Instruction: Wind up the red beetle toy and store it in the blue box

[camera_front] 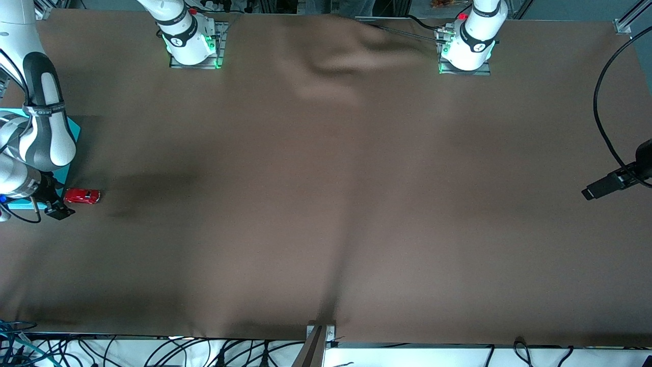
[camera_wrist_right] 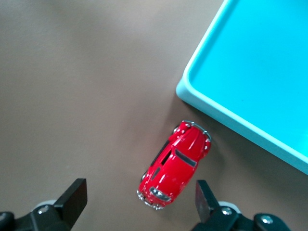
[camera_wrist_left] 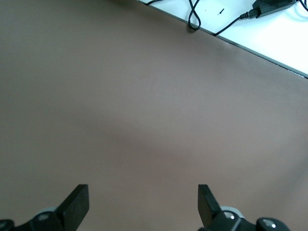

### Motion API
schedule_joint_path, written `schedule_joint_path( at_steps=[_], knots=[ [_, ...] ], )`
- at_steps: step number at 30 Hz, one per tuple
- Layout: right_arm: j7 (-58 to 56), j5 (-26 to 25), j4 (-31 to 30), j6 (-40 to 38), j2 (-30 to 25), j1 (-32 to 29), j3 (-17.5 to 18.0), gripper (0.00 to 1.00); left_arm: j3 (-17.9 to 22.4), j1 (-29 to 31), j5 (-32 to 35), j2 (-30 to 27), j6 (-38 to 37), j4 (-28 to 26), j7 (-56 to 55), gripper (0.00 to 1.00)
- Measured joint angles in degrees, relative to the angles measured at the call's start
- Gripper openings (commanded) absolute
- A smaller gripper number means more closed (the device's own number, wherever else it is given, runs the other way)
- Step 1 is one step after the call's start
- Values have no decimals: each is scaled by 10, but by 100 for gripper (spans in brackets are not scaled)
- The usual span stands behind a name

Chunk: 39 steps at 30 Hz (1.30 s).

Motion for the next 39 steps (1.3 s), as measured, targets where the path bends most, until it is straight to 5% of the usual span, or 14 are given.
schedule_joint_path(
  at_steps=[13,19,24,39],
  knots=[
    [1,0,-2,5,8,-4,0,99,0,1,0,0,0,0,0,100],
    [2,1,-3,5,8,-5,0,30,0,1,0,0,0,0,0,100],
    [13,1,-3,5,8,-6,0,0,0,1,0,0,0,0,0,100],
    [20,1,-3,9,6,-6,4,0,0,0,0,0,0,0,0,100]
  ],
)
